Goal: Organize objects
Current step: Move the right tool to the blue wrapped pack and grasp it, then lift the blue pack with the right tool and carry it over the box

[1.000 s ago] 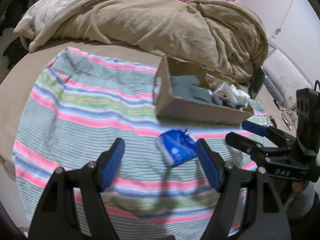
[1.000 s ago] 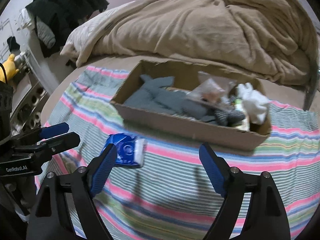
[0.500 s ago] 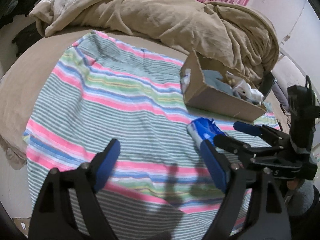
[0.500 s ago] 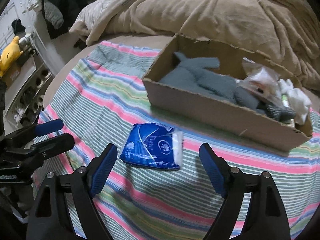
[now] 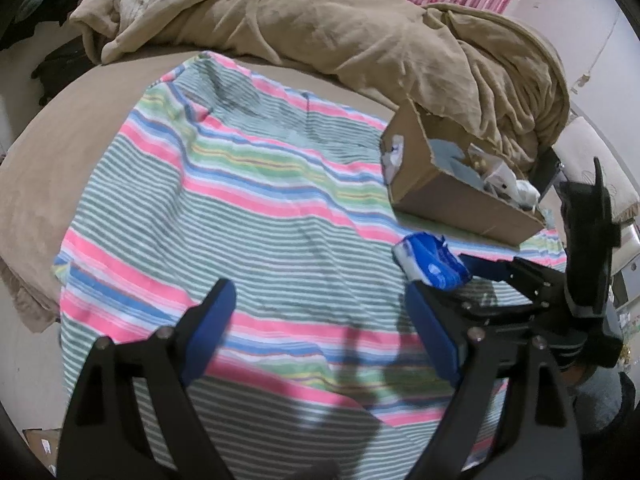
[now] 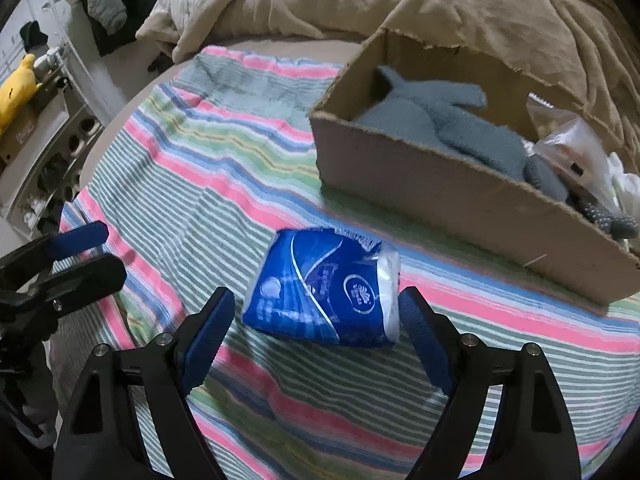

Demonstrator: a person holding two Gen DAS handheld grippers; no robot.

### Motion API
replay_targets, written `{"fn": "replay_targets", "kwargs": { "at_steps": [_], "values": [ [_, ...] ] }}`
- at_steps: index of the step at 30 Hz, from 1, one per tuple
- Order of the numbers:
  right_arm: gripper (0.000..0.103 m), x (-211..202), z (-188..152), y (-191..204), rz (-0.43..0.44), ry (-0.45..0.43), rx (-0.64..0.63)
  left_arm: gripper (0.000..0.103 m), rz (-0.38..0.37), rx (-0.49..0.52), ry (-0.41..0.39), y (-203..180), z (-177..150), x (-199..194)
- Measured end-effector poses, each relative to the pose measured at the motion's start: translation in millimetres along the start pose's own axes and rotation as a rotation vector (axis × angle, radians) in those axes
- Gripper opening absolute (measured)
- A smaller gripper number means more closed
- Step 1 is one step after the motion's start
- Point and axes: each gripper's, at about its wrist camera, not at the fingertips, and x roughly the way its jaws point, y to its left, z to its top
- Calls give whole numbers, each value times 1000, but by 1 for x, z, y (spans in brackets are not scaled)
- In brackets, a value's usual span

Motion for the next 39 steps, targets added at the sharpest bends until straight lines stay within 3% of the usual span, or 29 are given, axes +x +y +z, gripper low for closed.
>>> {"fn": "replay_targets", "kwargs": {
  "at_steps": [8, 22, 28, 39],
  "values": [
    [74, -11, -2, -1, 7, -23, -22, 88, -2, 21, 3, -12, 0, 0],
    [74, -65, 1, -14, 18, -135, -4, 88, -17, 66, -16, -42, 10, -5],
    [74, -88, 6, -29, 4, -181, 6, 88, -29, 88, -30, -57, 19, -5],
    [74, -92, 29, -66, -35, -224, 42, 88, -40, 131, -51, -79, 41, 4]
  ]
}}
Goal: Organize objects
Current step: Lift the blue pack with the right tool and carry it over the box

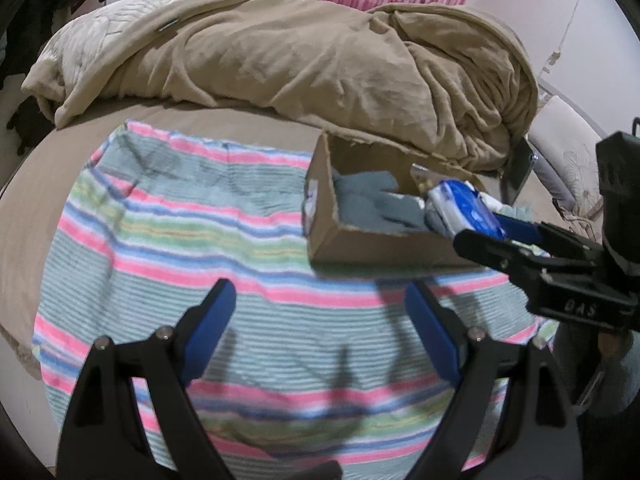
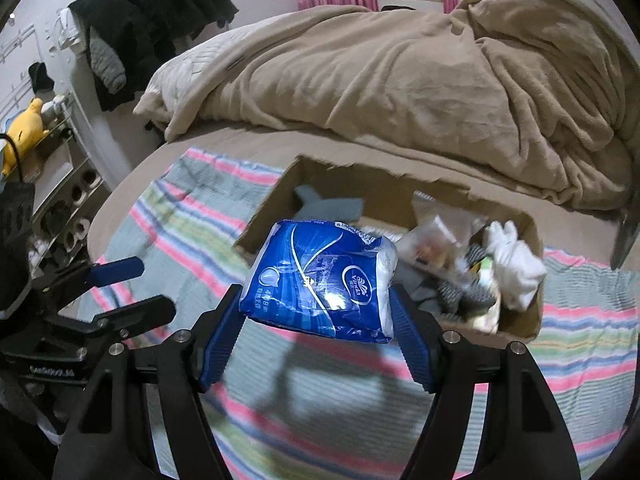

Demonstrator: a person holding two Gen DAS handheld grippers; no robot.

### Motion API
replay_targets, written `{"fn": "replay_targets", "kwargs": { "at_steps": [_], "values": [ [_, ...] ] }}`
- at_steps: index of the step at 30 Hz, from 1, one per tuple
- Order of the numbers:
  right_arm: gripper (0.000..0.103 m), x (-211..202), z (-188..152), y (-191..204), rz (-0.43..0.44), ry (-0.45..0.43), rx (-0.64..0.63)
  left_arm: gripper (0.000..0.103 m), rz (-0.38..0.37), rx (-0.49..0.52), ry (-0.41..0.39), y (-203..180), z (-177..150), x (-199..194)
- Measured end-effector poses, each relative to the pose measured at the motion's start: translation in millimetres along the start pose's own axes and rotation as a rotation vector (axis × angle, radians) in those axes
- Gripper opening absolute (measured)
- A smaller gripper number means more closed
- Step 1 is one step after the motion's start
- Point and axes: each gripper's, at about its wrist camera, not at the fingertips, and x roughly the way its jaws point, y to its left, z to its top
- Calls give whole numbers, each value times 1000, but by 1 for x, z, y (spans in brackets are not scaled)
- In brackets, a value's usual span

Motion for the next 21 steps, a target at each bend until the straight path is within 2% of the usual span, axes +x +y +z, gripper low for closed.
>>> {"fn": "replay_targets", "kwargs": {
  "at_steps": [21],
  "values": [
    [75, 54, 37, -30, -9, 18, 28, 88, -6, -14, -20, 10, 35, 33]
  ]
}}
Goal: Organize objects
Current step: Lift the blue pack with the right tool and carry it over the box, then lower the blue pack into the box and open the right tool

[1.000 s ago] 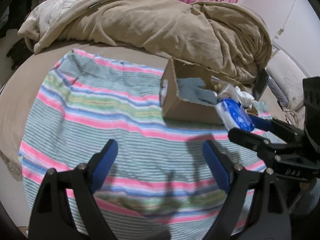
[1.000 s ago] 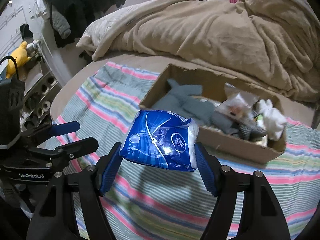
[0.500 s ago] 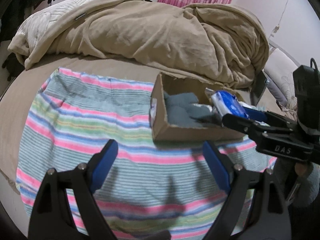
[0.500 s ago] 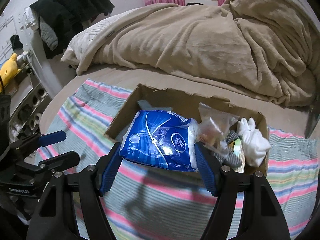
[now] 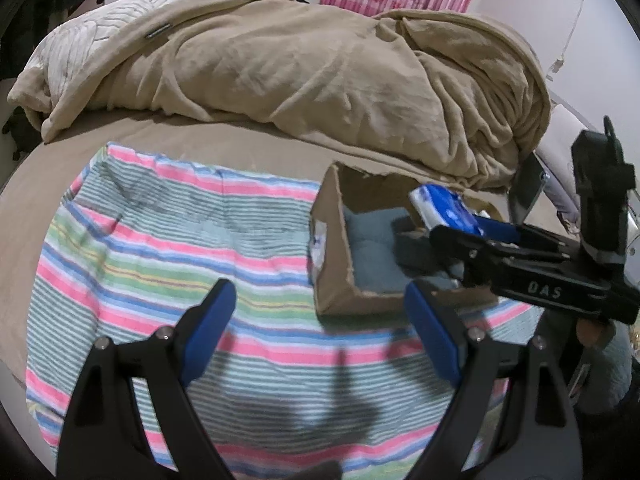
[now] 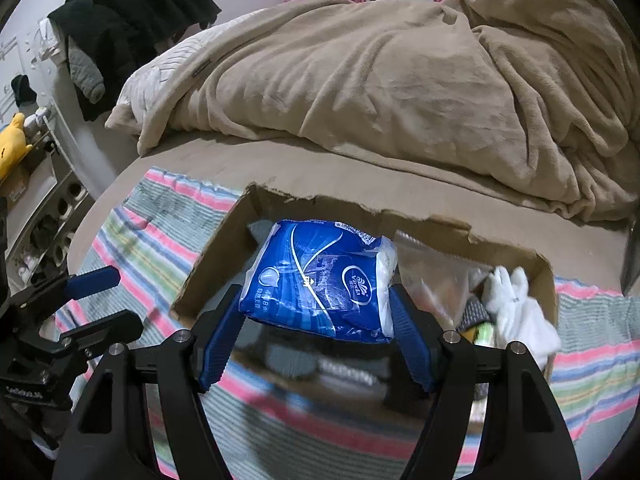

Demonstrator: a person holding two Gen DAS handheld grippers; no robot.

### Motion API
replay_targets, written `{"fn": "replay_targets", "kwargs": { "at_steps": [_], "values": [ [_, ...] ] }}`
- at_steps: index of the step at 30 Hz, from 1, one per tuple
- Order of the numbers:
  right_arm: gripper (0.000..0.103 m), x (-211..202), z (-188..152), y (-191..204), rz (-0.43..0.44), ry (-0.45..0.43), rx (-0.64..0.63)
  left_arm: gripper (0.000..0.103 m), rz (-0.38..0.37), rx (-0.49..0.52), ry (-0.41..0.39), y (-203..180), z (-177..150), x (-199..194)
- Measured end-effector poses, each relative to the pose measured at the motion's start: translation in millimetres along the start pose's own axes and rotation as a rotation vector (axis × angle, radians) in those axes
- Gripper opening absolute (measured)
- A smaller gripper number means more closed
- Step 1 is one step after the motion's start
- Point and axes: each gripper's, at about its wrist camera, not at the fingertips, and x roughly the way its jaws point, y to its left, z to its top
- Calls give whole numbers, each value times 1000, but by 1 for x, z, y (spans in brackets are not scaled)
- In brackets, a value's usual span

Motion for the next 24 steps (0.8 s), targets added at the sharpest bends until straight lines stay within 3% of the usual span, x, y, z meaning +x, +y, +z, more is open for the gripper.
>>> {"fn": "replay_targets", "kwargs": {
  "at_steps": [13, 24],
  "values": [
    [76, 30, 6, -4, -39, 20, 16, 88, -6, -27, 11, 10, 0, 9],
    [84, 2, 2, 3, -38, -22, 13, 88, -8, -14, -3, 2, -2, -5]
  ]
}}
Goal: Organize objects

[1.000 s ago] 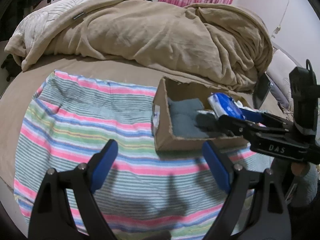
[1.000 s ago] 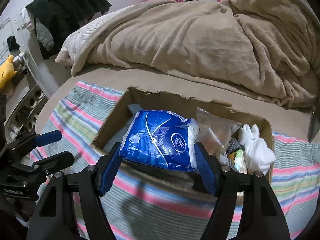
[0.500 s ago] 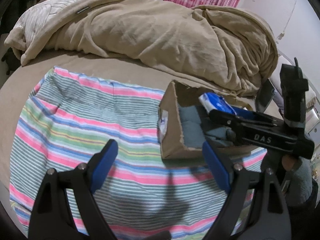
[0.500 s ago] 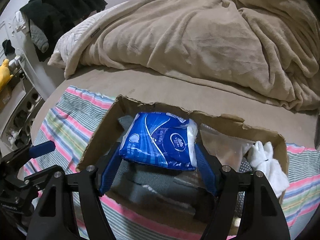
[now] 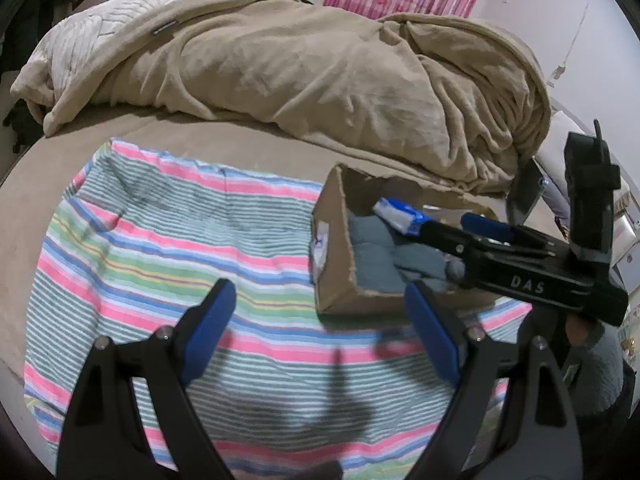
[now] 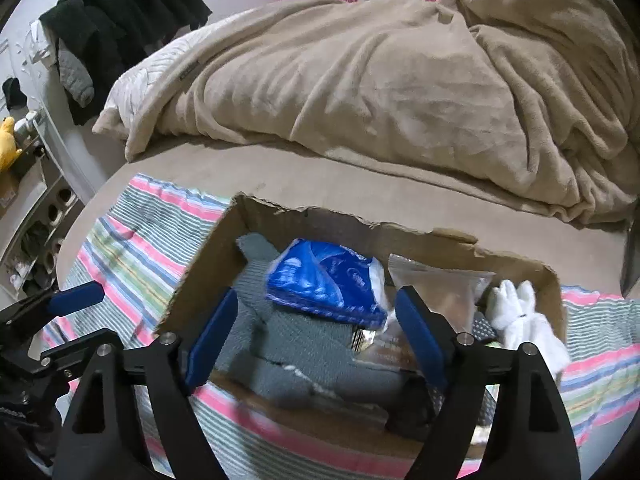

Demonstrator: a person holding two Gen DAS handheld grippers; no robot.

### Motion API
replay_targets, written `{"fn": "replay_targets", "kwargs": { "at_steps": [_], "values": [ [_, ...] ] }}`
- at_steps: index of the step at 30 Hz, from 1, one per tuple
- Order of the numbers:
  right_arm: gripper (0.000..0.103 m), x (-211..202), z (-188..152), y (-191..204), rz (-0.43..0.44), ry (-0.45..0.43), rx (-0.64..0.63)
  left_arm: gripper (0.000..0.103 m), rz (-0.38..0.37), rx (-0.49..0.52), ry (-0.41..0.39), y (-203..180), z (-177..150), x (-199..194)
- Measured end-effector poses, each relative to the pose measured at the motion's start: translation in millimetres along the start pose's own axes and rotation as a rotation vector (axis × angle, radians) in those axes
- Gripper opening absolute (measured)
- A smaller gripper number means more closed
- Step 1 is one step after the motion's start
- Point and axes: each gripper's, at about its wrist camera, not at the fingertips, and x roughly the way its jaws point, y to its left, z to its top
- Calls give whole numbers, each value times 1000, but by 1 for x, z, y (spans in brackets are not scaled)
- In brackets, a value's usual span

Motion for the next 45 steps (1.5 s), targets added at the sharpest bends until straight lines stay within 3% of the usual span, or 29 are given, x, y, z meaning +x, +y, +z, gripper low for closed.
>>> {"fn": "replay_targets", "kwargs": {
  "at_steps": [33, 45],
  "values": [
    [84, -102, -86, -19, -80, -35, 80, 88, -67, 129, 22, -82, -50, -48],
    [84, -136, -113, -17, -89, -54, 93, 88, -47, 150, 52, -99, -71, -57]
  ]
}}
